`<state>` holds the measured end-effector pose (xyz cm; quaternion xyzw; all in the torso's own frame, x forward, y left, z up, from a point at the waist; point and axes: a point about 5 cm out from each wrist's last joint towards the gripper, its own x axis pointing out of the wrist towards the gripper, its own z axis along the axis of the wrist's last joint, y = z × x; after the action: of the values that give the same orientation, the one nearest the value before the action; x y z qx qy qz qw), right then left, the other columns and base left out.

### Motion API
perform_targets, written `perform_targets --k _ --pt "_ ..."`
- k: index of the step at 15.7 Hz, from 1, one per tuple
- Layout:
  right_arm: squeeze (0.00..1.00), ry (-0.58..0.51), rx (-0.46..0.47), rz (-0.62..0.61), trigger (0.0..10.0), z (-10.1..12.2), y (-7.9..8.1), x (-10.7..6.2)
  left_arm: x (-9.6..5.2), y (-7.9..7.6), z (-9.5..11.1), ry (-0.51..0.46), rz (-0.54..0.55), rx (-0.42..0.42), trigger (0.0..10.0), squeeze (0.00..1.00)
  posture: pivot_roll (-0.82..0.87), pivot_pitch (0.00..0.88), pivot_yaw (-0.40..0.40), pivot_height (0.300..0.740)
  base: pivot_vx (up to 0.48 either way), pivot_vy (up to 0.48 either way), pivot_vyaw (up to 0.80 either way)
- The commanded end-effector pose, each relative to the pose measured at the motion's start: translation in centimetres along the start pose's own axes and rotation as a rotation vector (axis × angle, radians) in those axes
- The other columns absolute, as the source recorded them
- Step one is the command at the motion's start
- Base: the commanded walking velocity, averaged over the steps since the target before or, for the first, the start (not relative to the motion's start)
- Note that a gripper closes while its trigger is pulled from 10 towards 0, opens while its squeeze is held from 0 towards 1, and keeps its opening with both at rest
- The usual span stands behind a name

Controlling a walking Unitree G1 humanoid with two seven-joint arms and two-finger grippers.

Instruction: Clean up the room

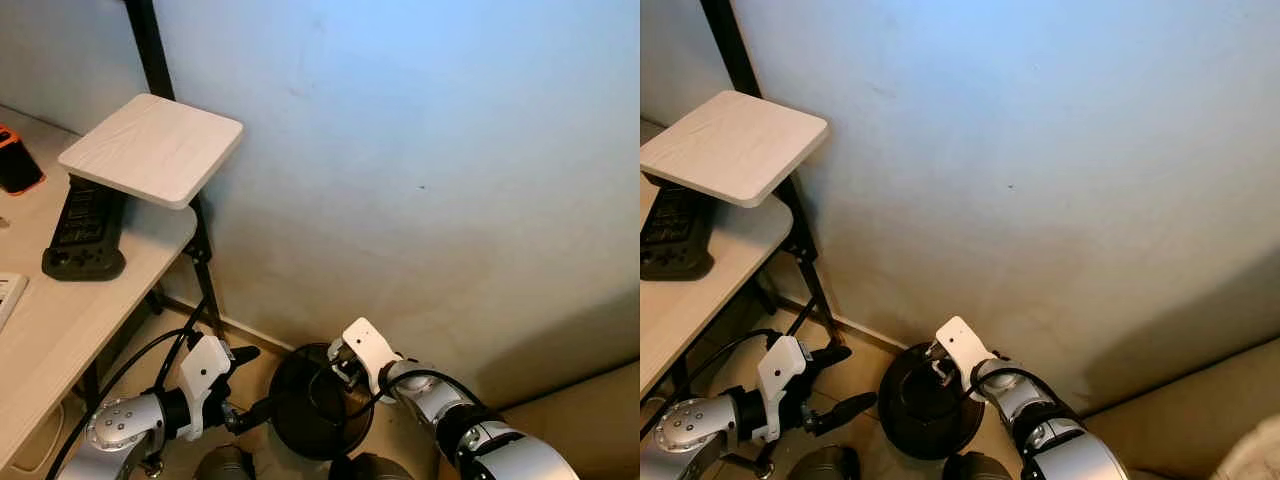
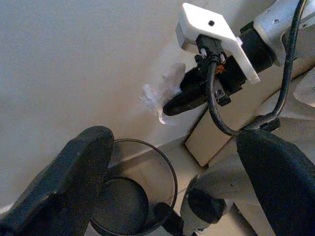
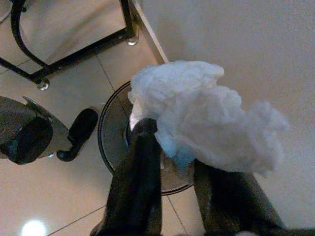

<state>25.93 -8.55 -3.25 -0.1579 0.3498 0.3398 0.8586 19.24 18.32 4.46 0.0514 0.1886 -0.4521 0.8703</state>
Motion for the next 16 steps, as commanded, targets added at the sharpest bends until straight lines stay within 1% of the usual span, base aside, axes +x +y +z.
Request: perform_targets --k 1,2,6,11,15,16 --pt "1.00 0.022 0.030 0.002 10.0 -0.7 0.0 -0.1 0.0 -0.4 0.0 0.003 -0.023 -0.001 10.0 0.00 0.16 0.147 -0.117 0.740 0.000 0.000 0.00" --pt "1.00 0.032 0.045 0.026 10.0 -0.9 0.3 -0.1 0.0 -0.6 0.0 0.015 -0.048 -0.010 10.0 0.00 0.16 0.146 -0.117 0.740 0.000 0.000 0.00" --pt "1.00 0.054 0.057 0.062 10.0 -1.3 0.7 -0.1 0.0 -0.6 -0.1 0.026 -0.058 -0.012 10.0 0.00 0.16 0.146 -0.117 0.740 0.000 0.000 0.00" --pt "1.00 0.066 0.077 0.079 10.0 -1.9 1.1 -0.1 -0.1 -0.9 -0.3 0.035 -0.070 -0.020 10.0 0.00 0.16 0.152 -0.114 0.740 0.000 0.000 0.00" --pt "1.00 0.061 0.085 0.079 10.0 -1.9 1.1 -0.2 0.2 -0.8 -0.2 0.035 -0.073 -0.021 10.0 0.00 0.16 0.148 -0.108 0.740 0.000 0.000 0.00" --pt "1.00 0.027 0.097 0.071 10.0 -1.6 0.7 -0.2 0.4 -0.7 0.0 0.030 -0.053 -0.013 10.0 0.00 0.16 0.149 -0.104 0.740 0.000 0.000 0.00"
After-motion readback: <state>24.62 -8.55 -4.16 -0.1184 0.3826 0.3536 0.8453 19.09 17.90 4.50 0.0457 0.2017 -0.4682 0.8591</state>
